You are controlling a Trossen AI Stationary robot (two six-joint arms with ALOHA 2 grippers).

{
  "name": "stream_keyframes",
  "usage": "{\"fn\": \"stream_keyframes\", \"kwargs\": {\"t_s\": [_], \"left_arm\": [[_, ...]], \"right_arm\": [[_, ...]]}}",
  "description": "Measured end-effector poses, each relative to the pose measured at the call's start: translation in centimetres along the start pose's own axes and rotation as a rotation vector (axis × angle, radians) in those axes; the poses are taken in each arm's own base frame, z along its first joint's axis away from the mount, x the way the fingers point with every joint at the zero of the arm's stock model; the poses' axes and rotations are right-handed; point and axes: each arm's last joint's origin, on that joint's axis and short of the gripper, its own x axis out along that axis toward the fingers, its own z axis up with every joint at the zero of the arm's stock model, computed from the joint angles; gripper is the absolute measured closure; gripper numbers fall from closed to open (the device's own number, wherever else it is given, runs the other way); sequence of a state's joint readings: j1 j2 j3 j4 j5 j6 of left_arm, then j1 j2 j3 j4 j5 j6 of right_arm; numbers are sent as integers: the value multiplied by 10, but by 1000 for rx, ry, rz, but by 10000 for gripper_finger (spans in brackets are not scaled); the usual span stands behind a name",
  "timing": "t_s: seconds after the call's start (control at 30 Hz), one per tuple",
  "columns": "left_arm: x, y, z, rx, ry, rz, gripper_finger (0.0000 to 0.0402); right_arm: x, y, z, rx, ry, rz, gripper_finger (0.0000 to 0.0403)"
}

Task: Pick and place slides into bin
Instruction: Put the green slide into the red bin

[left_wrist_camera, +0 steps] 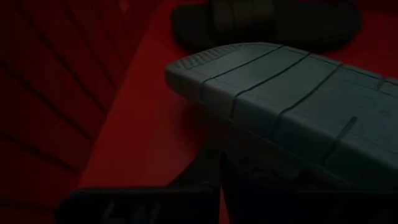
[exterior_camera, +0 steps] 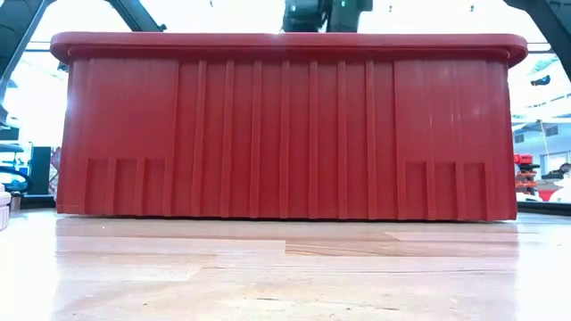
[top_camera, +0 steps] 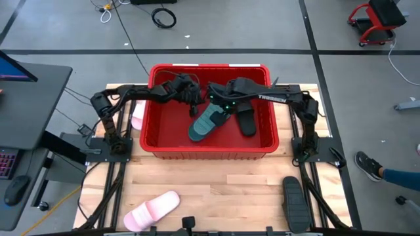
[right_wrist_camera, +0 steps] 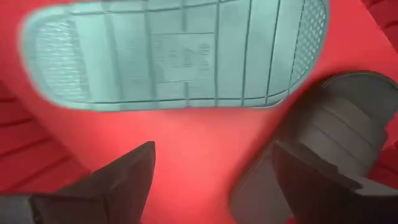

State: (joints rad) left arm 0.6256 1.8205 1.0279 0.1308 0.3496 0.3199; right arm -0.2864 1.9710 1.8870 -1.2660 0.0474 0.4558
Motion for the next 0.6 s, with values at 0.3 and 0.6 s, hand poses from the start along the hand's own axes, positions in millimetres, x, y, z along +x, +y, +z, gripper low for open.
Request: {"fn": "stream_keyframes", "kwargs": {"t_s": [0.3,0.6], "left_arm": [[3,-6,-2,4,24,-22,379],[18,-21,-9,17,71,-59,394]], "right_arm": [[73,-12,-22,-86,103,-26,78],[116,-14,-30,-117,-56,-65,78]]}}
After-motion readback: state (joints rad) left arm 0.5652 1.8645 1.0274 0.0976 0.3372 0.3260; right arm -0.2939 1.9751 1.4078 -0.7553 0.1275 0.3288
